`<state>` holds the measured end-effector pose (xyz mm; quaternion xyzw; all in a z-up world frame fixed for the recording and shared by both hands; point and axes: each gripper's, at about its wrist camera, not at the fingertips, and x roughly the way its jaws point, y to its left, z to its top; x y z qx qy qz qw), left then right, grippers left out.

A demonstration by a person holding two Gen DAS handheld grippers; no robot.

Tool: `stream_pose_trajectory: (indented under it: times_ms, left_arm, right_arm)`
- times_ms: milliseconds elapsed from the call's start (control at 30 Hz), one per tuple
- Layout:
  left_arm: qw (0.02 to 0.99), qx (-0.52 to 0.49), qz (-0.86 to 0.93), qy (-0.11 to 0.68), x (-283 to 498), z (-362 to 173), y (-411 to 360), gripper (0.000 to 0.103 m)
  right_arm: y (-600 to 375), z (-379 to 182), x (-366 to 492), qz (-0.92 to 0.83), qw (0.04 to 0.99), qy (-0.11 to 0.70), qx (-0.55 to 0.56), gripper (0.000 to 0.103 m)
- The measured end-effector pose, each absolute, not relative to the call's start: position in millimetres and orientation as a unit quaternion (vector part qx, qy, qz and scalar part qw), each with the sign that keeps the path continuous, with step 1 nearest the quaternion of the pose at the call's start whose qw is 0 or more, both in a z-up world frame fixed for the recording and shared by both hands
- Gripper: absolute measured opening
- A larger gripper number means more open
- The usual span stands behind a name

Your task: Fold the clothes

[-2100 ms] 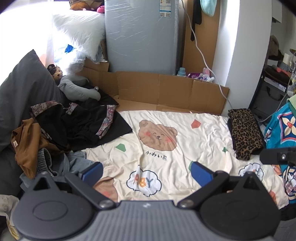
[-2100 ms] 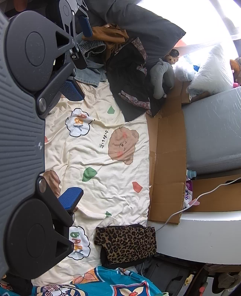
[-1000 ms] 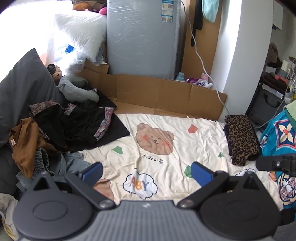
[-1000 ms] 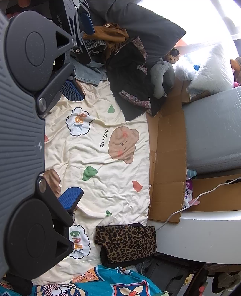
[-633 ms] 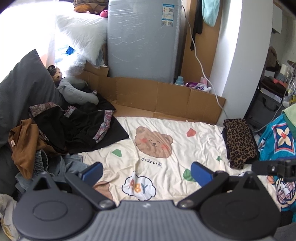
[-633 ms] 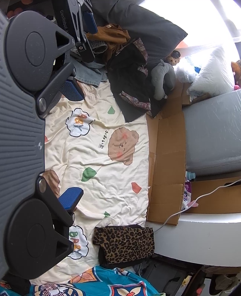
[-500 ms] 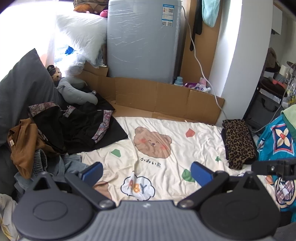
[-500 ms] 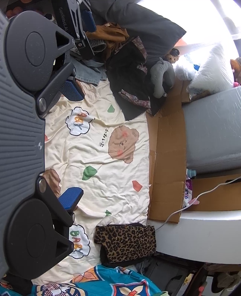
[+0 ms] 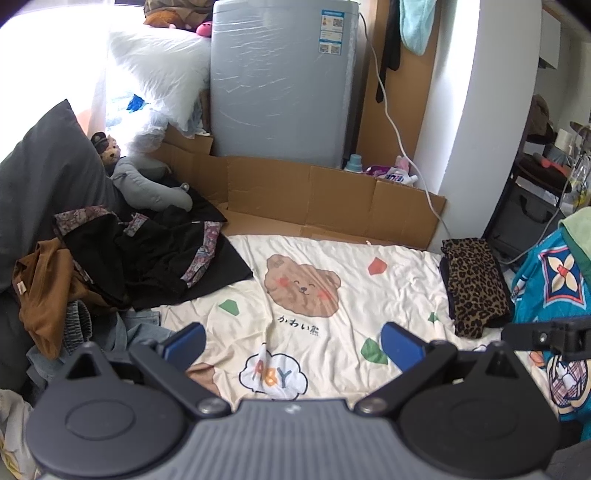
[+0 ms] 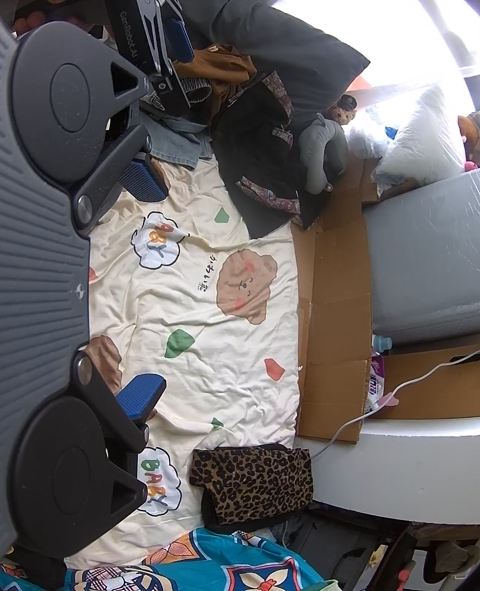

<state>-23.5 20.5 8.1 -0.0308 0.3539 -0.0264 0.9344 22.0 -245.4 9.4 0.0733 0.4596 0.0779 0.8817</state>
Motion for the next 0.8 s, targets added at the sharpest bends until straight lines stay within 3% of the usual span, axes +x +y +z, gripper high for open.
stream_pose_trajectory:
  times_ms: [800]
  left_arm:
    - [0.936,-0.03,-0.027,0.351,-13,15,18,0.102]
  right_arm:
    - [-250,13,22,0.082,0.88,0.458,0.089,0.102]
